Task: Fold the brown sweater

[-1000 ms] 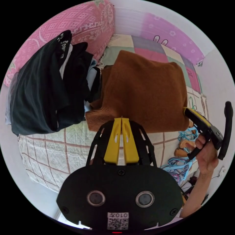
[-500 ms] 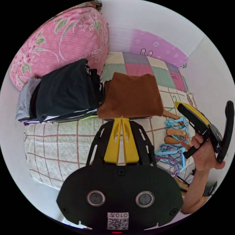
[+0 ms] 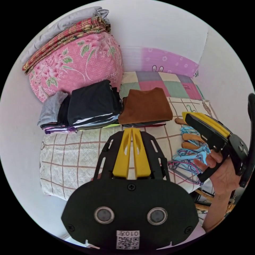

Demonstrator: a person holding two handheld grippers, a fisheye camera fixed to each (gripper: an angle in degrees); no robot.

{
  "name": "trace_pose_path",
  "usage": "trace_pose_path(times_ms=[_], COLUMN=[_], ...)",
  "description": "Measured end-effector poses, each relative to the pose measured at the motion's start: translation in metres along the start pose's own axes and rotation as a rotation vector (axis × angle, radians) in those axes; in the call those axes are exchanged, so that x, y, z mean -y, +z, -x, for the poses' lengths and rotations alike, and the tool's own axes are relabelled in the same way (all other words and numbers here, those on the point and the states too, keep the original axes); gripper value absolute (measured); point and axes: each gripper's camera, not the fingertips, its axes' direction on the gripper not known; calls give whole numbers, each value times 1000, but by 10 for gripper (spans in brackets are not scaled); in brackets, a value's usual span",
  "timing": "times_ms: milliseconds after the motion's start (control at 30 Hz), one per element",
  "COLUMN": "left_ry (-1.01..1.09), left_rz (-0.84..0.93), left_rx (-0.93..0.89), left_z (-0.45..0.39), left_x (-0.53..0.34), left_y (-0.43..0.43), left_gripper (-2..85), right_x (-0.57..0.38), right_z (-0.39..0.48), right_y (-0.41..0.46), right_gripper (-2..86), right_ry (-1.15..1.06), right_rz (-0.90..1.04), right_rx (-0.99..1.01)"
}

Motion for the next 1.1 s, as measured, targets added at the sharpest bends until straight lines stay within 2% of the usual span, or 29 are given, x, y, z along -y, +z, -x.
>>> trace_pose_path(times_ms=[67,133,333,533,600,733,900,967,1100], left_ry=[17,-74,-27,-111,-106,-87,-59,-74,-96], left_rz=[-22,-25,-105,-85,-92,-115,-120,-98,-100], left_rx=[-15,-21,104,83,157,188,149,158,100], left_z=[-14,-16,-53,-73,-82,-104,-129,-139,-147], left_x=[-20,-34,-77,-110,-117,-131,-143,-147,-156], left_y=[-14,-23,-50,-58,-58,-64,-68,-67,-64], left_gripper=[-3,-3,-2,-3,-3,-3,-3,-3,-3], right_x=[-20,-37,-81,-118,-128,-146,-165,-174,-185], right_z=[11,22,42,45,47,50,62,74,88], right_y=[-6,-10,-12,-4,-5,-16,-31,-33,-28], right_gripper=[85,76,23,12,11,10,10,9,9], right_ry=[-32,-72,-123,-86,-81,-36,-75,-74,-96], right_rz=[-22,-45,-48,-22,-24,-47,-81,-107,-112], right_rx=[-18,-54,-54,-75,-75,-78,21,-81,-108])
